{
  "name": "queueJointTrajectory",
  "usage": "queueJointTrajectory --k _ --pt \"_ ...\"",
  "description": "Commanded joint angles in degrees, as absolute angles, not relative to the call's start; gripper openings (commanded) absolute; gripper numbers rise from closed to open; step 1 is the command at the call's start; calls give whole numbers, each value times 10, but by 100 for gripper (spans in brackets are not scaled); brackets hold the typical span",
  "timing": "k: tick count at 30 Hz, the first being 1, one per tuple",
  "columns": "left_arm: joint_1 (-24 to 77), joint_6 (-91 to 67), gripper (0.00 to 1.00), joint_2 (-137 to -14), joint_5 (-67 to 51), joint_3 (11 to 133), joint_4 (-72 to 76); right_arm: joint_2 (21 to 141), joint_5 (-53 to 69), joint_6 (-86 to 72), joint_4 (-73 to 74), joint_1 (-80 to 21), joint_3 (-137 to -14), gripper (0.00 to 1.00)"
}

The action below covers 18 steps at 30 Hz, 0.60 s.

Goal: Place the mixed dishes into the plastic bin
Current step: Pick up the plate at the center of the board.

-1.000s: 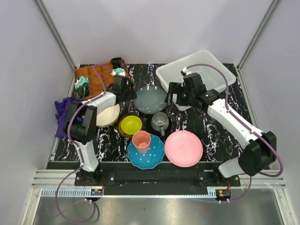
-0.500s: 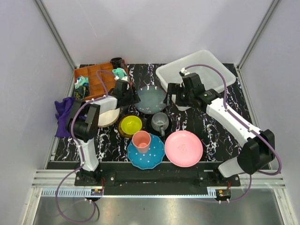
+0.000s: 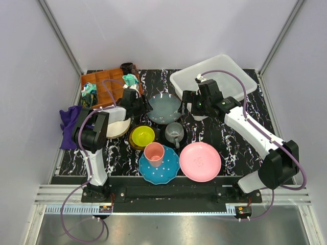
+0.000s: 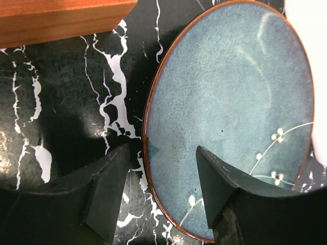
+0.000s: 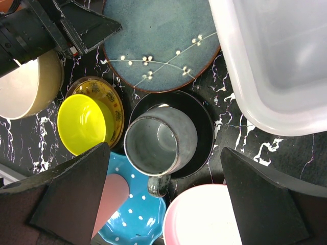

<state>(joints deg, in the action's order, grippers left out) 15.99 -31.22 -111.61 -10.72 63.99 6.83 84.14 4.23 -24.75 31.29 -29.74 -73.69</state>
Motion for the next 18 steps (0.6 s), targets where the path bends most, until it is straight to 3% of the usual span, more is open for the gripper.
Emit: queueJointTrajectory --k 1,18 --pt "153 -333 61 -1133 -150 628 119 839 55 -237 300 -302 -758 100" --pt "151 -334 58 -1161 -181 621 145 843 55 -238 300 -302 -764 100"
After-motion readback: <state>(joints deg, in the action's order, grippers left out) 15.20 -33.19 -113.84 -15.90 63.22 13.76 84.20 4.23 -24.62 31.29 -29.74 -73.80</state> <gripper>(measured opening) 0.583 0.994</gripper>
